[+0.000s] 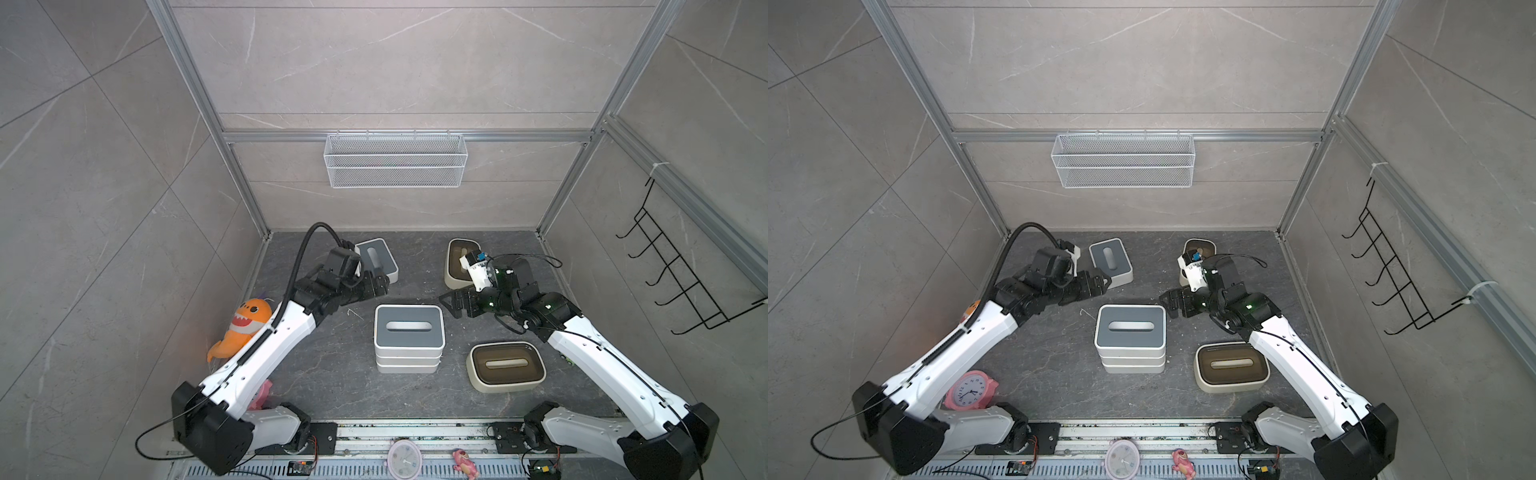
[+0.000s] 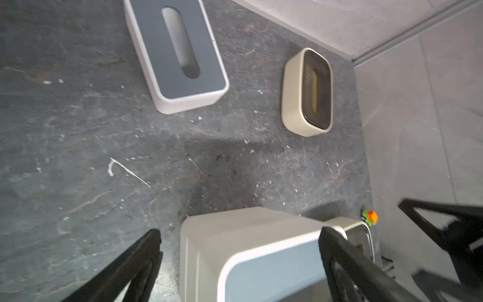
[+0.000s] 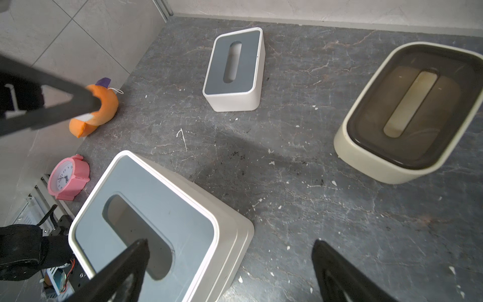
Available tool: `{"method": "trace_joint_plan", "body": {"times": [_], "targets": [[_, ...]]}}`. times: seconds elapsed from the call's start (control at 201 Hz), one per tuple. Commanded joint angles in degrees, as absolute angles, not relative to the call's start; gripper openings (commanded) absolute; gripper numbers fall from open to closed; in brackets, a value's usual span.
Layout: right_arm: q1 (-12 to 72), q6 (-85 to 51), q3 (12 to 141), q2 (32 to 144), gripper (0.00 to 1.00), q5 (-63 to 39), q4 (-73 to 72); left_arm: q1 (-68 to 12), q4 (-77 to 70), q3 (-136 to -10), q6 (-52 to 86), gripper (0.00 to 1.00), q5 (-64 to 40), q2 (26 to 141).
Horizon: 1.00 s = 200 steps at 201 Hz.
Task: Stack the tissue boxes
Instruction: Adjust the tissue box on the tissue box, then pick up the tissue box from the center of the board.
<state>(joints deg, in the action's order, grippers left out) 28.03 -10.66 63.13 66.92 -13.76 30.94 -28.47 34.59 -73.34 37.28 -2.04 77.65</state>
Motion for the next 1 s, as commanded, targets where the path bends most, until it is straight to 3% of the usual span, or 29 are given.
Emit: {"method": "trace_joint_plan", "body": {"times": [0.0, 0.209, 0.374, 0.992], "targets": [[27.9, -9.4, 65.1, 68.7, 1.00, -14.5, 27.4, -22.0, 35.8, -78.5, 33.1, 0.94, -3.2, 87.4], [27.9, -5.8, 63.5, 69.2, 1.00, -18.2, 24.8, -18.7, 40.2, -99.4, 28.7, 0.90, 1.8, 111.4], [28.2, -3.3, 61.3, 67.4, 1.00, -21.1, 20.4, -18.3, 40.4, -109.8, 28.8, 0.88, 5.5, 122.0], [28.2, -2.2, 64.2, 73.0, 1.00, -22.8, 17.4, -18.3, 37.2, -115.1, 32.4, 0.76, 2.9, 132.3]]}}
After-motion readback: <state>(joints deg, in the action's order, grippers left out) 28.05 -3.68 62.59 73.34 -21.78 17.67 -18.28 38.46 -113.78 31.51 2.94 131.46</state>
